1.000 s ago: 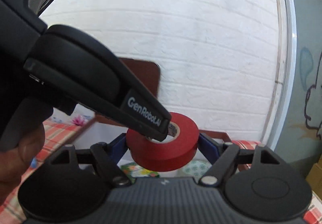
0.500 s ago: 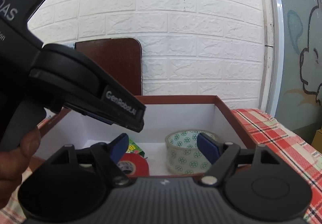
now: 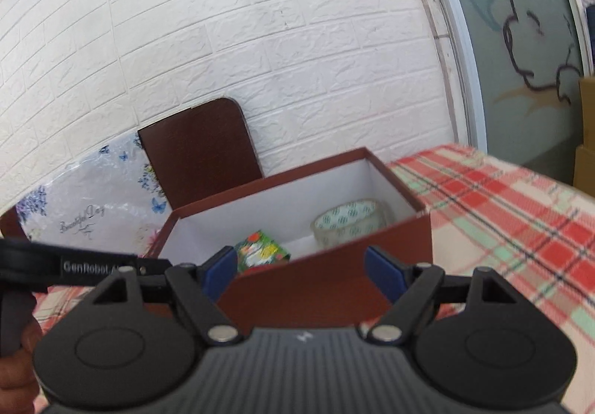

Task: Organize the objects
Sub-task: 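Move the left gripper back over the green snack packet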

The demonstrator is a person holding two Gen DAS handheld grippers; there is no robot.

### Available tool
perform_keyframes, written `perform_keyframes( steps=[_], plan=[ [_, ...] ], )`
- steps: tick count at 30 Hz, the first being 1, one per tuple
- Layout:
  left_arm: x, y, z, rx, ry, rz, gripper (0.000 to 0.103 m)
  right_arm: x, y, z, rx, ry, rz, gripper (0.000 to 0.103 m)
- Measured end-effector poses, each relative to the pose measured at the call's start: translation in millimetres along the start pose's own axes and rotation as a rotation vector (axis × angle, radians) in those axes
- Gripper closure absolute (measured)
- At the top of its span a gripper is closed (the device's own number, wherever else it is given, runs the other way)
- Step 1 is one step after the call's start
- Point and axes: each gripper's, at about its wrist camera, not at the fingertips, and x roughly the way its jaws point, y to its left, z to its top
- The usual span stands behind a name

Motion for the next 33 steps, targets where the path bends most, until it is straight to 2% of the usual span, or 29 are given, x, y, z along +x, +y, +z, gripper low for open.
perform_keyframes(
  steps=[4,8,11,19,33],
  plan=[
    [-9.7,9.9,-24.2,-0.019,0.021,0.024,0.049,-17.9,6.7,-16.1,0.02,0.051,0.012,0.024],
    [-15.5,16.3,-44.5,-0.024,0.045,0.035,0.048,-28.5,13.7,-24.4,0.043,0.071,0.02,0.024],
    [-21.3,21.8,-54.8,-0.025,0.037,0.053,0.039,-35.7,22.0,-27.9,0.041,0.072,0.026,0.024],
    [-30.9,32.9,-67.9,-0.036,0.023,0.058,0.037,-50.6,45.4,-34.9,0.008,0.067,0.033,0.021],
    [-29.2,39.9,-79.2,-0.012,0.022,0.072,0.036,-48.4,54.4,-41.0,-0.008,0.092,0.031,0.02]
  ],
)
